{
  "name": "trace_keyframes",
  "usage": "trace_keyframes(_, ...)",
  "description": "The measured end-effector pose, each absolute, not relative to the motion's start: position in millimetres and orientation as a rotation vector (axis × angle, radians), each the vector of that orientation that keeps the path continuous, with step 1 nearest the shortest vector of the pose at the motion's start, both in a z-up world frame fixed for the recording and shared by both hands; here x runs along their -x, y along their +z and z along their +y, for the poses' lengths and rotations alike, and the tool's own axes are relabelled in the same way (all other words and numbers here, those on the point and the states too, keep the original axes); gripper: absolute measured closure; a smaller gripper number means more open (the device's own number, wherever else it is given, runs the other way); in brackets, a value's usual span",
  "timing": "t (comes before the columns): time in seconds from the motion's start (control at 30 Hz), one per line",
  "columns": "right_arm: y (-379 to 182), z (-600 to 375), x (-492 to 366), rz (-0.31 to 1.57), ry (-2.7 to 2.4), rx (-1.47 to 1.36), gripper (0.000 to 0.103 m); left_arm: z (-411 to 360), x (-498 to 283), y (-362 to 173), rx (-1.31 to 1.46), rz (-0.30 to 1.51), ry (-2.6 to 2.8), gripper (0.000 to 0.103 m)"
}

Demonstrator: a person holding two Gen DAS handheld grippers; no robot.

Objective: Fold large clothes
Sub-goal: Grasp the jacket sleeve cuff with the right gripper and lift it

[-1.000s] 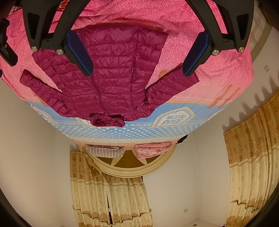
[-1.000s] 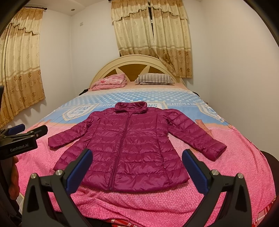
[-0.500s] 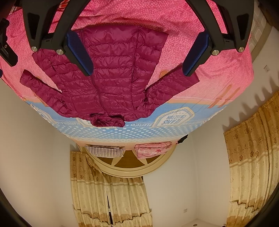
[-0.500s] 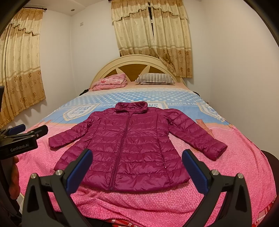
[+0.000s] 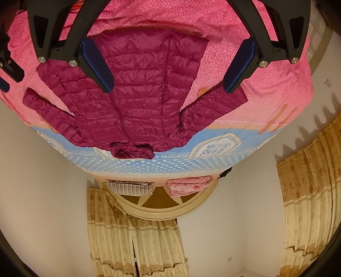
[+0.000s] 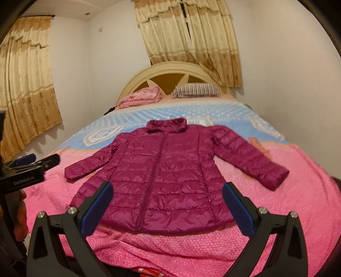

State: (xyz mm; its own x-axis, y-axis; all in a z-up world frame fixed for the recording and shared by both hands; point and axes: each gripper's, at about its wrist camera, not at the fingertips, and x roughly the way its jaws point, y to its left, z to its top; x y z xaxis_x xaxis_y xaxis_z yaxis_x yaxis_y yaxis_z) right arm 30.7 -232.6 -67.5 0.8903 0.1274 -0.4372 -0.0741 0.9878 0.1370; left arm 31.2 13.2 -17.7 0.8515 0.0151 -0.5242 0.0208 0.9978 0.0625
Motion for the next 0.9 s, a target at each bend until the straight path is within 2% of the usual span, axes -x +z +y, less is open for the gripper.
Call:
trace_keyframes(0.23, -111, -294, -71, 0.568, -0.023, -0.218, 0.001, 7, -80, -50, -0.109, 0.603, 0.018, 0.001)
trace_keyframes(0.63, -159, -438, -137, 0.699, -0.270, -0.436, 0.023, -12, -193, -99, -0.124, 0.655, 0.041, 0.001)
trace_keyframes(0.77, -171, -474, -155, 0.743, -0.308, -0.525, 0.033, -11, -224, -108, -0.143, 0.677, 0.060, 0.001)
trace_keyframes(0.9, -181, -488, -169, 0.784, -0.284, -0.559, 0.058, -8, -242, -115, -0.166, 0.703, 0.075, 0.001)
